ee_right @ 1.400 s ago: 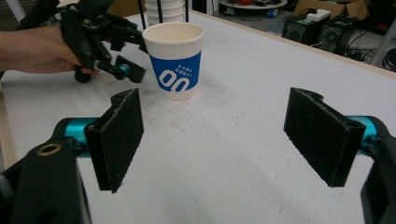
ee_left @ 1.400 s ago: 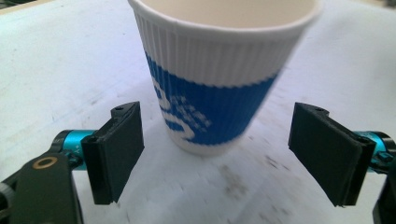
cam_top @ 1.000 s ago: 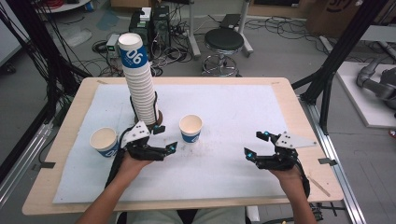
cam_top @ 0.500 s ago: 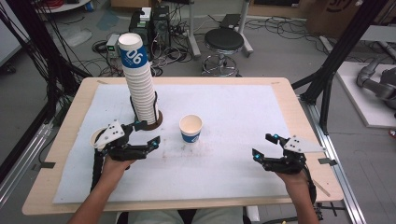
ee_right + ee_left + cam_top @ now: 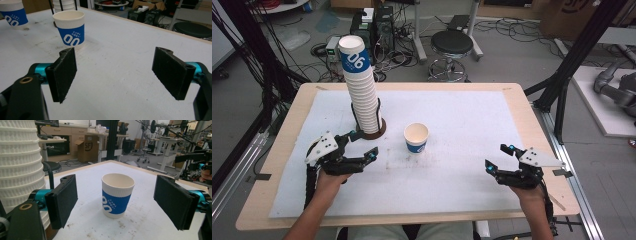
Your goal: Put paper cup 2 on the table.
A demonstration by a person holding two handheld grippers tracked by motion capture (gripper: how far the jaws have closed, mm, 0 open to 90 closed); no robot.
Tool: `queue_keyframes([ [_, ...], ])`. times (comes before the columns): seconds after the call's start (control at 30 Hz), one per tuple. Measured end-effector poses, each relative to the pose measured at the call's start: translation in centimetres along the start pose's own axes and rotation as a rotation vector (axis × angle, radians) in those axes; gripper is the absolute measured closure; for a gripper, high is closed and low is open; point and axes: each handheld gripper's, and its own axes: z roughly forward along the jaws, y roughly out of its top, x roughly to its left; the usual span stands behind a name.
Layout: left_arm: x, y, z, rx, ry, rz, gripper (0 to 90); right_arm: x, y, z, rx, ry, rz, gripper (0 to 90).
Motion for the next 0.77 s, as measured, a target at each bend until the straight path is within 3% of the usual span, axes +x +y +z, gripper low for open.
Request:
queue_keyframes([
  [0.77, -0.26, -0.4, 0.24, 0.005, -0.01, 0.005, 19.0, -0.27, -0.07, 0.0, -0.001, 0.003, 0.006, 20.4],
])
